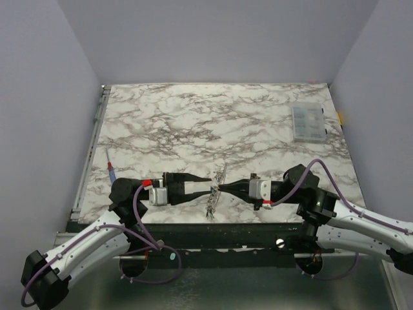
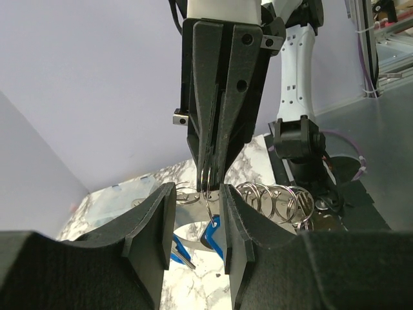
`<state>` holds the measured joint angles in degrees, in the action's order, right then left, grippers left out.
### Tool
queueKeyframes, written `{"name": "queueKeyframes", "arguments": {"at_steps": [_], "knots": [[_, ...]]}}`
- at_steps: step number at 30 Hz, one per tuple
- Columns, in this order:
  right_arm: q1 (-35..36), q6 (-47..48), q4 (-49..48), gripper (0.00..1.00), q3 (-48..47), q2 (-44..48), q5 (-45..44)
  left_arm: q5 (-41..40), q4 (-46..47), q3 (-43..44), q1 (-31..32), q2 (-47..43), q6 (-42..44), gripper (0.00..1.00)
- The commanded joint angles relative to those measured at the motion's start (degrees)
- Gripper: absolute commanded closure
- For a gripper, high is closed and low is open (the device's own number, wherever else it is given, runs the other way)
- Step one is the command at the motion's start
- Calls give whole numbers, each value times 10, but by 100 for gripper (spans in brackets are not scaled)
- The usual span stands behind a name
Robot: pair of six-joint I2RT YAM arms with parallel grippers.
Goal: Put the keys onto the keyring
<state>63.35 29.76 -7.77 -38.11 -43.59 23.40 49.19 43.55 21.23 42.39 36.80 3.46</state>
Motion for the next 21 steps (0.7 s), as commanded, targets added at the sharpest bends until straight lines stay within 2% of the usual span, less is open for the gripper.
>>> {"name": "queueKeyframes", "arguments": {"at_steps": [1, 6, 17, 21], "knots": [[-1, 10, -4, 99, -20, -2, 0, -8, 8, -7, 1, -5, 0, 62], [-1, 13, -6, 99, -23, -6, 2, 8, 8, -2, 1, 14, -11, 68], [-1, 14, -10, 100, -28, -11, 14, 5, 8, -2, 1, 36, -20, 69], [-1, 14, -11, 99, -27, -11, 17, 3, 8, -2, 1, 39, -21, 77]]}}
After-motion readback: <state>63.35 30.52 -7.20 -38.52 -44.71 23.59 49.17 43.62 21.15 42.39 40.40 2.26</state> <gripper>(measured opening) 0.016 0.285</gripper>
